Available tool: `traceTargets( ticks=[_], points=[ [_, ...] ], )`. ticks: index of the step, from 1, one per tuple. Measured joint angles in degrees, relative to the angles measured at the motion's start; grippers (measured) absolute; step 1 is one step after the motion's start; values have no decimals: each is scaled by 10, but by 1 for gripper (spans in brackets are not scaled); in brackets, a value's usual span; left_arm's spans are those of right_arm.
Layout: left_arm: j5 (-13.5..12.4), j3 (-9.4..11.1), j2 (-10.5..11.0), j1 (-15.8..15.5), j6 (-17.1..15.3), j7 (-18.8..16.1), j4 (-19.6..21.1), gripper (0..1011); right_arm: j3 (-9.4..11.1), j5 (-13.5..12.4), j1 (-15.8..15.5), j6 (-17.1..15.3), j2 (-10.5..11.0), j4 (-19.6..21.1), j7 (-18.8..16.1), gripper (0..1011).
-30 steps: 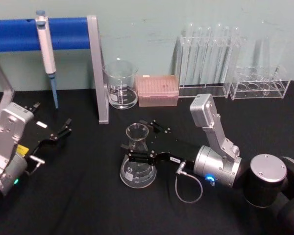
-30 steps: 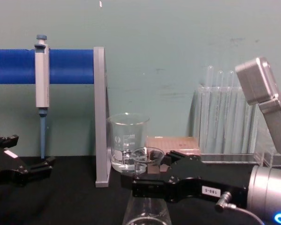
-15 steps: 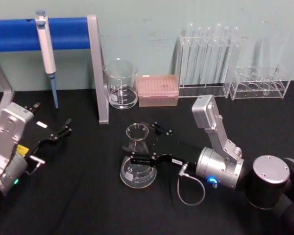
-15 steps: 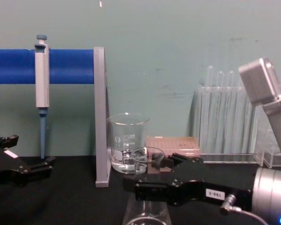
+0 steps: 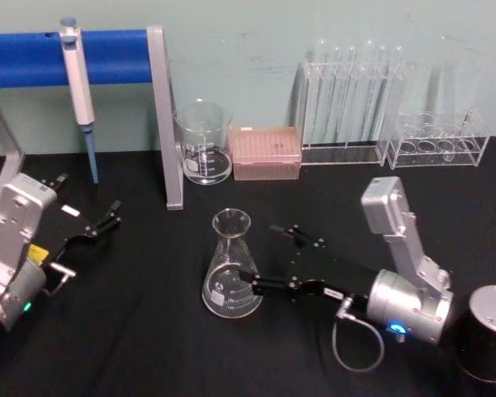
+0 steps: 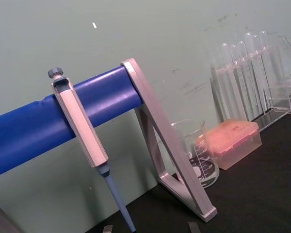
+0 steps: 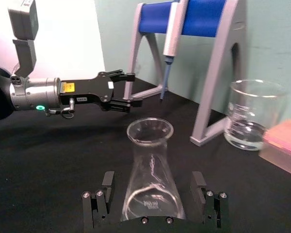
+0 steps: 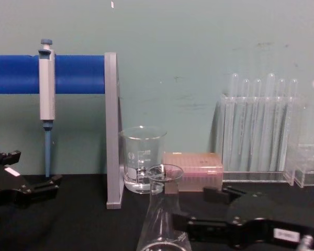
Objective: Grasp the erlenmeyer flask with one hand, shake it three times, then place it back.
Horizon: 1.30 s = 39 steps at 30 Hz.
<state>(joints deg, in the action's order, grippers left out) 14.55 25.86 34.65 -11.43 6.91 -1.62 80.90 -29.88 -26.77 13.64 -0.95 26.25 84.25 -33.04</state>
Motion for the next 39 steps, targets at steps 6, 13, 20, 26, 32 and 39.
traceTargets(
  ticks=[6, 13, 20, 26, 32, 39],
  points=[
    [0, 0, 0, 0, 0, 0, 0, 1001, 23, -5, -31, -7, 27, 42, 25, 1002],
    [0, 0, 0, 0, 0, 0, 0, 1002, 47, 2, -46, -5, 32, 60, 59, 1002],
    [0, 0, 0, 0, 0, 0, 0, 1001, 73, 26, -51, 9, 4, 50, 113, 1003],
    [0, 0, 0, 0, 0, 0, 0, 1001, 88, 47, -48, 17, -29, 26, 162, 1003],
    [0, 0, 0, 0, 0, 0, 0, 1001, 100, 61, -33, 17, -60, -15, 192, 1003],
    [0, 0, 0, 0, 0, 0, 0, 1001, 109, 72, -20, 12, -84, -54, 210, 1002]
  ],
)
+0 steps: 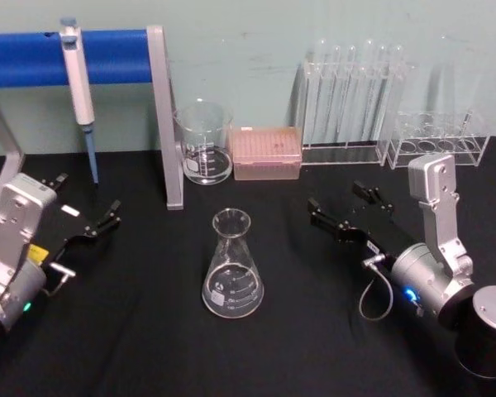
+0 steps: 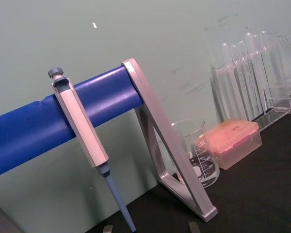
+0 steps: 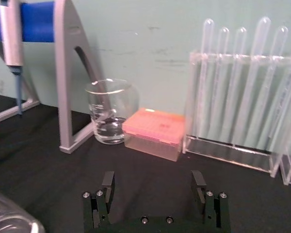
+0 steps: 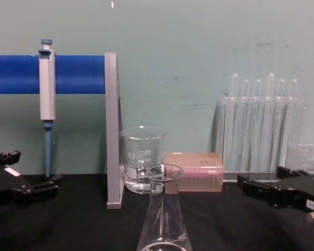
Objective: Grasp the erlenmeyer flask with one hand, shake it three times, then place it back.
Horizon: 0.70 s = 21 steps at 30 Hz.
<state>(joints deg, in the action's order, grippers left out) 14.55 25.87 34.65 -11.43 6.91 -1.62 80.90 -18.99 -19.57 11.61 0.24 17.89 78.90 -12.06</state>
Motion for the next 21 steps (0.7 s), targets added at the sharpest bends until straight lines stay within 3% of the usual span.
traceTargets(
  ticks=[7, 21],
  points=[
    [0, 0, 0, 0, 0, 0, 0, 1001, 9, 9, 6, -2, -11, -16, 2, 1003],
    [0, 0, 0, 0, 0, 0, 0, 1001, 10, 10, 6, -2, -12, -17, -3, 1003]
  ],
)
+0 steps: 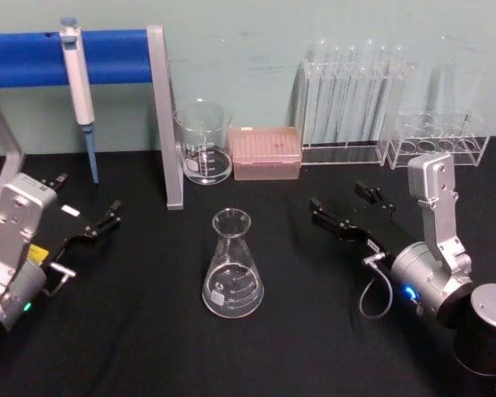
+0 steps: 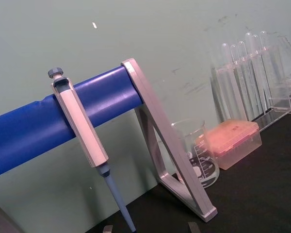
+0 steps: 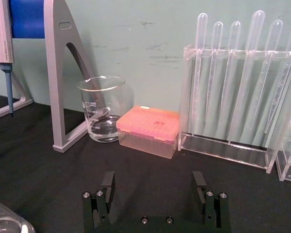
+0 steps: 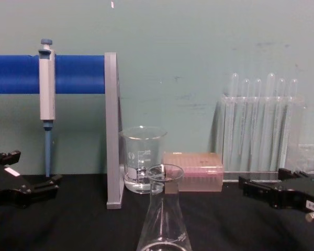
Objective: Grasp the erlenmeyer flask with one hand, shake it three times, then place it back.
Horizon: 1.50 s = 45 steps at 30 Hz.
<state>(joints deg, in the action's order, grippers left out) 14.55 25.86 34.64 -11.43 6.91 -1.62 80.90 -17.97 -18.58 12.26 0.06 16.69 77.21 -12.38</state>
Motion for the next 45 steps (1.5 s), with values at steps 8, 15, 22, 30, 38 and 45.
traceTargets(
  ticks=[8, 15, 22, 30, 38, 45],
  points=[
    [0, 0, 0, 0, 0, 0, 0, 1001, -1, 0, 0, 0, 0, 0, 0, 1003],
    [0, 0, 0, 0, 0, 0, 0, 1001, -1, 0, -1, 0, 1, 1, 1, 1003],
    [0, 0, 0, 0, 0, 0, 0, 1001, -1, 0, -1, 0, 1, 1, 1, 1003],
    [0, 0, 0, 0, 0, 0, 0, 1001, -1, 0, -1, 0, 1, 1, 1, 1002],
    [0, 0, 0, 0, 0, 0, 0, 1001, -1, -1, -1, 0, 1, 1, 1, 1003],
    [0, 0, 0, 0, 0, 0, 0, 1001, -1, -1, -1, 0, 1, 1, 1, 1003]
  ],
)
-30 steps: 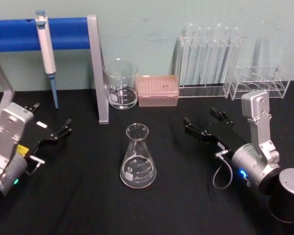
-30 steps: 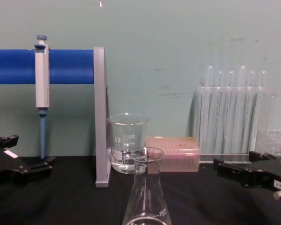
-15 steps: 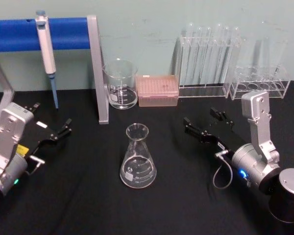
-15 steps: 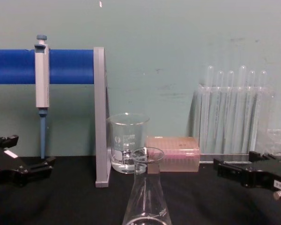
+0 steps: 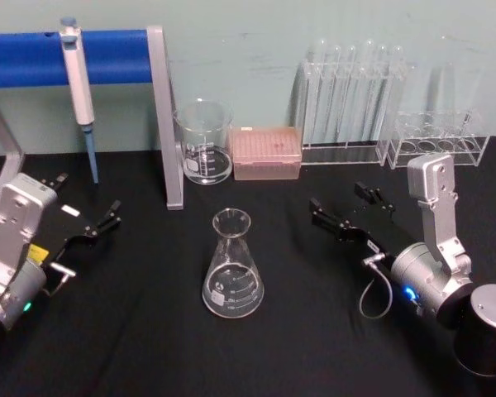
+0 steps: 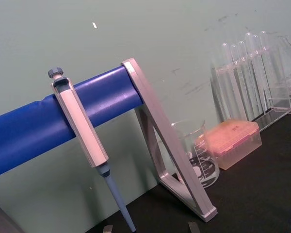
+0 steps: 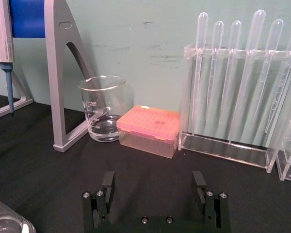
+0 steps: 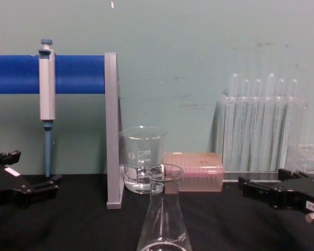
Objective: Grasp the erlenmeyer flask with one hand, shake it three times, then place it back.
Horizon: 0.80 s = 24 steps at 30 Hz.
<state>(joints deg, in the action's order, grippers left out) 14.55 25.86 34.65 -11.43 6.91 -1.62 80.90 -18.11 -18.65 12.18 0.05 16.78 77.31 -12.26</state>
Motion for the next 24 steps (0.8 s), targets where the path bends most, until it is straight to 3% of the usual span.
traceTargets(
  ticks=[24],
  points=[
    [0, 0, 0, 0, 0, 0, 0, 1001, 0, 0, 0, 0, 0, 0, 0, 1002]
  ],
)
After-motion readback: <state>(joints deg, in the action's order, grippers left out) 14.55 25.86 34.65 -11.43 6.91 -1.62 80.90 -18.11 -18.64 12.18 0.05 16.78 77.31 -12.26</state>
